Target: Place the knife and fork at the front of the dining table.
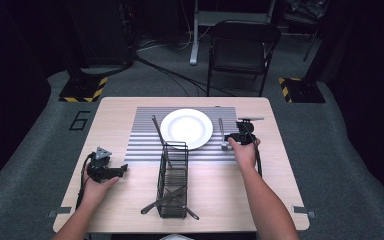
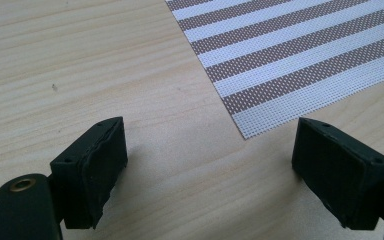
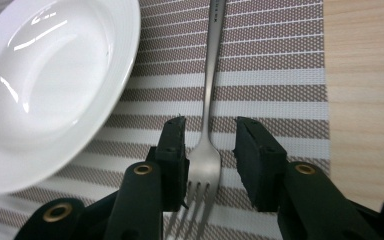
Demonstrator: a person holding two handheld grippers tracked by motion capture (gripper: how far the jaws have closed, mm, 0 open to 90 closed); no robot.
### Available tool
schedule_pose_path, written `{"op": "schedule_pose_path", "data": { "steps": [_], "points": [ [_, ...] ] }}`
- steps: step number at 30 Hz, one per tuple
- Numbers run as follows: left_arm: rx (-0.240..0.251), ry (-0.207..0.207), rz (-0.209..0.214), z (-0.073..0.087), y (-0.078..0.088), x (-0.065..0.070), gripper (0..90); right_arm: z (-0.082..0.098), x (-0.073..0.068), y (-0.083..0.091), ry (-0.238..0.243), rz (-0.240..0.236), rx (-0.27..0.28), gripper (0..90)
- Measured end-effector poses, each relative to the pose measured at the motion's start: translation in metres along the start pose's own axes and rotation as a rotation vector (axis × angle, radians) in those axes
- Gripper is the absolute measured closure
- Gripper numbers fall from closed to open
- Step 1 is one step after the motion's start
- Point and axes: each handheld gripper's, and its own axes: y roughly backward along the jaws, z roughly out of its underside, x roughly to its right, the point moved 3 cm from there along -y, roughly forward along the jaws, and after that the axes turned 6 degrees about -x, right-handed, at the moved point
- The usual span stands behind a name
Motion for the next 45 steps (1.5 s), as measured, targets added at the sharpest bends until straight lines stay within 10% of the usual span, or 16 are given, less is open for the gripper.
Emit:
{"op": "schedule_pose_path", "data": {
  "steps": [21,45],
  "points": [
    [0.017,0.009,-0.008,0.002,0.002,0.002,18.8,0.077,-0.007,0.052,0.294,0.1,0.106,50.6],
    [-0.01,0.041,0.006,0.002,0.012,0.003,43.6,0.104,0.003,0.048,0.377,0.127,0.112,47.6]
  ]
}}
